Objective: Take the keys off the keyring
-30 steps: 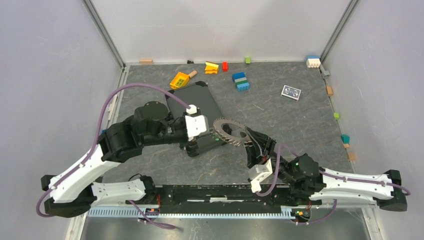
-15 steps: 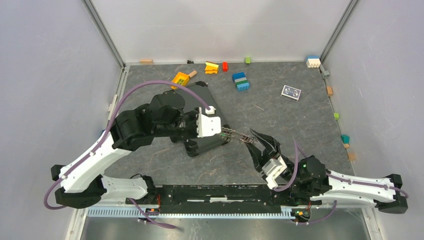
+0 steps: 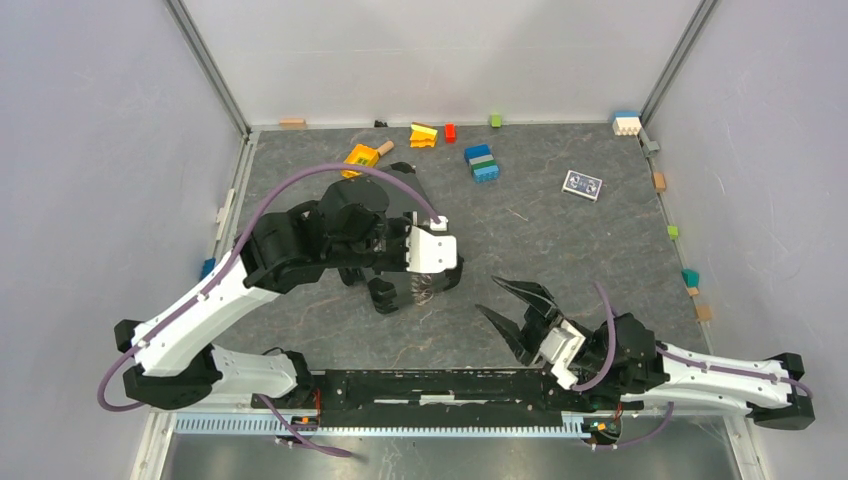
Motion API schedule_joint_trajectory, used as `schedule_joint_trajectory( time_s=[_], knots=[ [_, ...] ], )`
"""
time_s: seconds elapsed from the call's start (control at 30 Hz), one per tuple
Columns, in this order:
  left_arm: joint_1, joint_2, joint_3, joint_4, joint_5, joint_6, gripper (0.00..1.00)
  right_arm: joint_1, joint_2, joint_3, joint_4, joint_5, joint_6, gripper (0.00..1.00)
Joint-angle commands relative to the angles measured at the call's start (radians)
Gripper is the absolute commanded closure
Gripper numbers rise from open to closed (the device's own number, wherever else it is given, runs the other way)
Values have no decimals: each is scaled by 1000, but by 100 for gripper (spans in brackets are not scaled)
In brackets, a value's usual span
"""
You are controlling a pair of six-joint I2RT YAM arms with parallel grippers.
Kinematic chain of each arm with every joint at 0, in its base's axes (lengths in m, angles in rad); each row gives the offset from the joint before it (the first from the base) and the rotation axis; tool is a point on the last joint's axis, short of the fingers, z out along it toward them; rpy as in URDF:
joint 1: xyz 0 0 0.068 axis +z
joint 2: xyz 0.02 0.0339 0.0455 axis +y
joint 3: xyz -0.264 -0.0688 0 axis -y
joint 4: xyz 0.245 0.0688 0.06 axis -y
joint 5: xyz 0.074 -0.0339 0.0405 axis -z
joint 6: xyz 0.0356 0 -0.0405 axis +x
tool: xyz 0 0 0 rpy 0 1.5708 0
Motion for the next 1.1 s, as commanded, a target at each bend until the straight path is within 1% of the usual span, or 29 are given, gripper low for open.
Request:
schedule_joint_trajectory(
  time_s=[0.0,0.1,0.23,0.3,0.4,0.5,0.63,0.73,1.07],
  knots=[
    [-16,-8,15,74,-9,105,98,-1,-12,-11,106,-15,99,45],
    [-28,-25,-23,92,24,198,98,-1,10,-10,153,72,173,48],
    [-45,-72,-106,132,78,347,98,-1,72,33,135,167,236,53],
    [-51,-98,-147,161,104,405,98,-1,100,43,133,163,242,55],
    [-53,-131,-204,205,137,477,98,-1,130,35,154,110,242,57],
    [-54,-159,-243,250,149,510,98,-1,147,21,184,54,243,58],
    [-55,-164,-250,266,168,500,98,-1,165,10,228,-9,244,59],
    [-54,-149,-235,266,160,456,98,-1,178,9,259,-36,241,59],
    [-57,-88,-178,266,122,261,98,-1,205,8,362,-25,194,60]
  ],
)
